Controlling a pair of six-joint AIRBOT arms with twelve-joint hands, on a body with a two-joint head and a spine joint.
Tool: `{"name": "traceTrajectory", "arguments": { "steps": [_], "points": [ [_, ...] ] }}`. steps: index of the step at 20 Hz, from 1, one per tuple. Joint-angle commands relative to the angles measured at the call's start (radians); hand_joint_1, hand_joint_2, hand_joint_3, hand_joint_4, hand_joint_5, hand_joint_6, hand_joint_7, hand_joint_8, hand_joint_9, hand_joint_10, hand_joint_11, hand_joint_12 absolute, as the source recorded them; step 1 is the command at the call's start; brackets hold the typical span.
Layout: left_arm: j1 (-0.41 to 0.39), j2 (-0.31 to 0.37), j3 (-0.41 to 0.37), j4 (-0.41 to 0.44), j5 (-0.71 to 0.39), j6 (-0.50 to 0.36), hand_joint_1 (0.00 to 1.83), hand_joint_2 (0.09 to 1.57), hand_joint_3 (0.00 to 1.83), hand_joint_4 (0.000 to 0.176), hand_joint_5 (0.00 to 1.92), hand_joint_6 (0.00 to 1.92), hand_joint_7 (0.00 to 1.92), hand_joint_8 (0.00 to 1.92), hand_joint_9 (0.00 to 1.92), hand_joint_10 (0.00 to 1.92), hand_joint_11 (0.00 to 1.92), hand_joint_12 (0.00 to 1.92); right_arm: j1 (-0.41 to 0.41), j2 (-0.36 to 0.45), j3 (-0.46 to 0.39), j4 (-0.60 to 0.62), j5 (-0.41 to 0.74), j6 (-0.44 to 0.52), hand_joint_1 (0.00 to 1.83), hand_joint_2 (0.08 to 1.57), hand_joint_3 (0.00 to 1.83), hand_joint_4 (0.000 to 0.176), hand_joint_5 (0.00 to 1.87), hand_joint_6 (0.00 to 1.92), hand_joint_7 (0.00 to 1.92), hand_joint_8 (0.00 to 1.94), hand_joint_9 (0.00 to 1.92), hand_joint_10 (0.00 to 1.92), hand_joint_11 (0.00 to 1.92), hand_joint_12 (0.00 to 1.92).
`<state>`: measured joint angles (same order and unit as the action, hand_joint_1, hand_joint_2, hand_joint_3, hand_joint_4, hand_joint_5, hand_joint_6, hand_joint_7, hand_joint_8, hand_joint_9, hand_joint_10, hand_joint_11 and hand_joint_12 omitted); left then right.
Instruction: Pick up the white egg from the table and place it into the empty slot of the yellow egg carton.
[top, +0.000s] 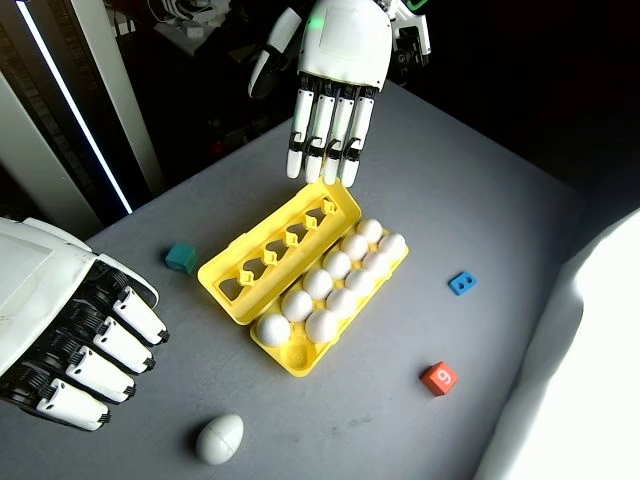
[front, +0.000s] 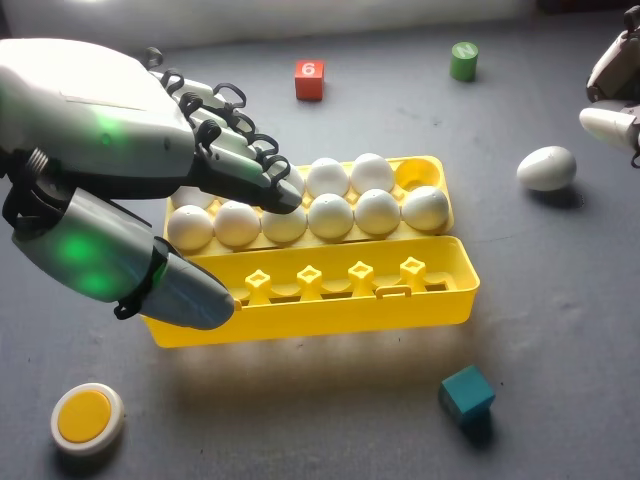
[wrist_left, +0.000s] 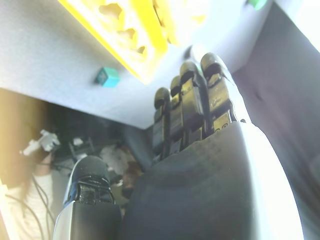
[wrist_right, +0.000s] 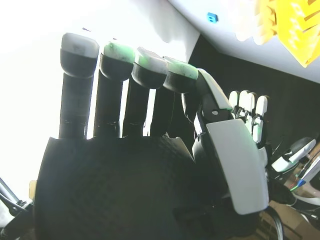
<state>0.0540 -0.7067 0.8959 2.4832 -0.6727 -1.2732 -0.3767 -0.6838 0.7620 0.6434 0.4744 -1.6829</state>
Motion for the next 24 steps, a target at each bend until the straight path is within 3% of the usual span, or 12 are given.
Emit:
{"name": "traceTrajectory", "arguments": {
  "steps": [1, 4, 5, 9, 13, 16, 17, 19, 21, 22, 24],
  "points": [
    [-0.014, 0.001, -0.003, -0.027, 0.063, -0.002, 0.00, 1.15, 0.16, 0.000, 0.09, 0.05, 0.07, 0.06, 0.04, 0.06, 0.00, 0.18, 0.015, 0.005, -0.001, -0.022, 0.124, -0.010, 0.13, 1.19, 0.16, 0.000, 0.08, 0.08, 0.08, 0.06, 0.02, 0.09, 0.00, 0.15],
    [-0.014, 0.001, -0.001, -0.020, 0.065, -0.002, 0.00, 1.22, 0.02, 0.000, 0.09, 0.00, 0.08, 0.00, 0.05, 0.00, 0.00, 0.12, 0.015, 0.003, 0.001, -0.018, 0.135, -0.029, 0.11, 1.27, 0.02, 0.000, 0.11, 0.01, 0.11, 0.00, 0.06, 0.02, 0.00, 0.13],
    [-0.014, 0.001, 0.001, -0.019, 0.066, -0.002, 0.00, 1.22, 0.02, 0.000, 0.10, 0.00, 0.09, 0.00, 0.05, 0.00, 0.00, 0.12, 0.015, 0.002, 0.002, -0.018, 0.135, -0.029, 0.12, 1.28, 0.01, 0.000, 0.10, 0.00, 0.09, 0.00, 0.04, 0.01, 0.00, 0.02],
    [-0.015, 0.001, 0.001, -0.017, 0.066, -0.002, 0.00, 1.22, 0.01, 0.000, 0.10, 0.00, 0.09, 0.00, 0.06, 0.00, 0.00, 0.12, 0.010, -0.021, 0.038, -0.018, 0.129, -0.029, 0.10, 1.27, 0.00, 0.000, 0.10, 0.00, 0.08, 0.00, 0.04, 0.00, 0.00, 0.00],
    [-0.022, 0.001, -0.002, -0.017, 0.066, -0.002, 0.00, 1.23, 0.00, 0.000, 0.15, 0.00, 0.14, 0.00, 0.10, 0.00, 0.00, 0.22, -0.004, -0.049, 0.103, -0.018, 0.077, -0.034, 0.17, 1.04, 0.00, 0.000, 0.08, 0.00, 0.02, 0.00, 0.00, 0.00, 0.00, 0.00],
    [-0.029, 0.001, -0.003, -0.017, 0.066, -0.002, 0.00, 1.23, 0.00, 0.000, 0.14, 0.00, 0.12, 0.00, 0.08, 0.00, 0.00, 0.14, -0.019, -0.090, 0.160, -0.018, 0.077, -0.034, 0.16, 0.83, 0.00, 0.000, 0.27, 0.03, 0.00, 0.00, 0.00, 0.00, 0.00, 0.00],
    [-0.029, 0.001, -0.004, -0.017, 0.066, -0.002, 0.00, 1.24, 0.00, 0.000, 0.15, 0.00, 0.12, 0.00, 0.09, 0.00, 0.00, 0.14, -0.026, -0.106, 0.178, -0.018, 0.077, -0.034, 0.17, 0.78, 0.00, 0.017, 0.39, 0.04, 0.00, 0.00, 0.00, 0.00, 0.00, 0.00],
    [-0.029, 0.001, -0.006, -0.017, 0.066, -0.002, 0.00, 1.24, 0.00, 0.000, 0.16, 0.01, 0.13, 0.01, 0.10, 0.01, 0.00, 0.14, -0.043, -0.140, 0.220, -0.018, 0.076, -0.034, 0.22, 0.76, 0.00, 0.032, 0.50, 0.07, 0.00, 0.00, 0.00, 0.00, 0.00, 0.00],
    [-0.029, 0.001, -0.008, -0.017, 0.066, -0.002, 0.00, 1.24, 0.00, 0.000, 0.16, 0.01, 0.13, 0.01, 0.09, 0.00, 0.01, 0.12, -0.057, -0.177, 0.266, -0.018, 0.076, -0.035, 0.23, 0.76, 0.00, 0.032, 0.57, 0.08, 0.00, 0.00, 0.00, 0.00, 0.00, 0.00],
    [-0.029, 0.001, -0.008, -0.017, 0.066, -0.002, 0.00, 1.24, 0.00, 0.000, 0.16, 0.00, 0.14, 0.01, 0.09, 0.00, 0.01, 0.12, -0.059, -0.193, 0.285, -0.018, 0.076, -0.035, 0.26, 0.76, 0.00, 0.055, 0.64, 0.11, 0.00, 0.00, 0.00, 0.00, 0.00, 0.00],
    [-0.029, 0.001, -0.008, -0.017, 0.066, -0.002, 0.00, 1.24, 0.00, 0.000, 0.18, 0.01, 0.15, 0.01, 0.09, 0.00, 0.01, 0.13, -0.061, -0.224, 0.327, -0.021, 0.075, -0.035, 0.35, 0.75, 0.00, 0.054, 0.76, 0.09, 0.00, 0.00, 0.00, 0.00, 0.00, 0.00]
  ]
}}
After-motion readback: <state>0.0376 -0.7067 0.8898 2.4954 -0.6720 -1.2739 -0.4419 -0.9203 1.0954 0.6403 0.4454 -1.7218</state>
